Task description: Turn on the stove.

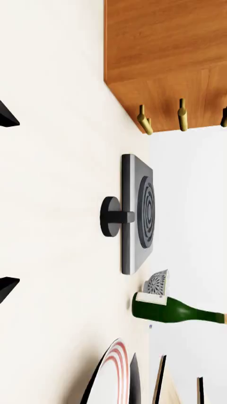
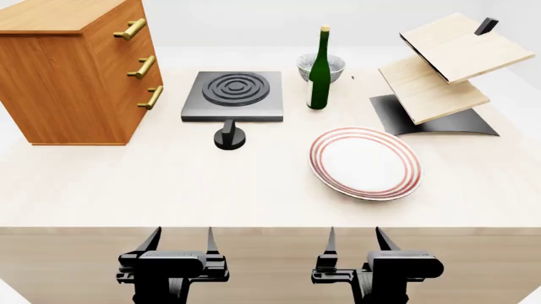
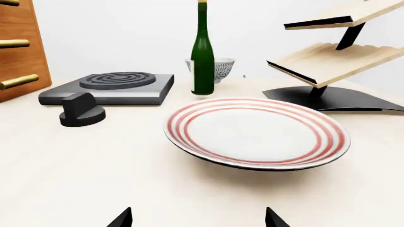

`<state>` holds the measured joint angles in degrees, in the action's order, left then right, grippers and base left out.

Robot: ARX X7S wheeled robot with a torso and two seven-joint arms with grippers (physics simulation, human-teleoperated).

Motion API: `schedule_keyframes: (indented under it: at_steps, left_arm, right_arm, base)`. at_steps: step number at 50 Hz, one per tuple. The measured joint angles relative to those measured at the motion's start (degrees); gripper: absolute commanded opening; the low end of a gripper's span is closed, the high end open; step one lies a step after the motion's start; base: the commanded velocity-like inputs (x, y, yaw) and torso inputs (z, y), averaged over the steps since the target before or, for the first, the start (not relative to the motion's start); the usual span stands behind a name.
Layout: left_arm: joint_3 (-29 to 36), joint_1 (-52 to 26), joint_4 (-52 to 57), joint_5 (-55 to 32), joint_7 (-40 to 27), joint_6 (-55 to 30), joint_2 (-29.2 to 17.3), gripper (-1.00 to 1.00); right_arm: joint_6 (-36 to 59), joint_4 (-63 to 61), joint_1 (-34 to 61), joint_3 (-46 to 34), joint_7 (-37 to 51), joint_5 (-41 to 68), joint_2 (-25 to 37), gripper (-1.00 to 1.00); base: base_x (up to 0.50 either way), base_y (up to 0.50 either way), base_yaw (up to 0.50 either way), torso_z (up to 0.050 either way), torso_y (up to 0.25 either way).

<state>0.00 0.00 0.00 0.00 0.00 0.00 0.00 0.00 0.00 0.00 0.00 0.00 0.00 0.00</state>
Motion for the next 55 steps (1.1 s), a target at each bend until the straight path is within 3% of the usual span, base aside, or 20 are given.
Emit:
schedule_keyframes:
  at_steps: [17,22,32,38,48,55]
  left_arm:
    - [2.6,-2.1,-1.0,0.5,-4.3,-5.8,-2.2,1.0]
    - [2.9,-3.1,3.9,-0.5,-4.6,-11.3,-3.1,1.0]
    - [1.7,-9.0,24.6,-4.2,-4.7,-34.9,-4.8,1.0]
    - [0.6,-12.4,32.5,-6.0,-5.2,-44.6,-5.3,1.0]
    - [-0.5,-14.9,38.3,-7.7,-5.7,-51.2,-5.9,1.0]
    - [-0.8,-15.0,39.6,-8.2,-6.0,-51.8,-6.3,1.0]
  right_arm:
    - [3.4,0.1,1.3,-1.4,3.5,2.8,2.0,1.0]
    - [11.1,-5.9,2.3,-1.4,5.2,3.9,3.1,1.0]
    - [34.2,-24.8,7.5,-0.7,7.7,7.7,5.4,1.0]
    - [43.6,-32.8,10.5,-0.8,8.7,9.0,6.7,1.0]
    - [50.6,-39.1,12.7,-1.0,9.7,10.2,7.9,1.0]
    - [51.5,-40.8,13.0,0.3,9.3,12.1,7.8,1.0]
  base:
    - [0.0,0.0,0.0,0.0,0.0]
    - [0.0,0.0,0.0,0.0,0.0]
    - [0.0,0.0,0.0,0.0,0.0]
    - [0.0,0.0,0.0,0.0,0.0]
    - [0.01,0.0,0.0,0.0,0.0]
    - [0.46,0.0,0.0,0.0,0.0]
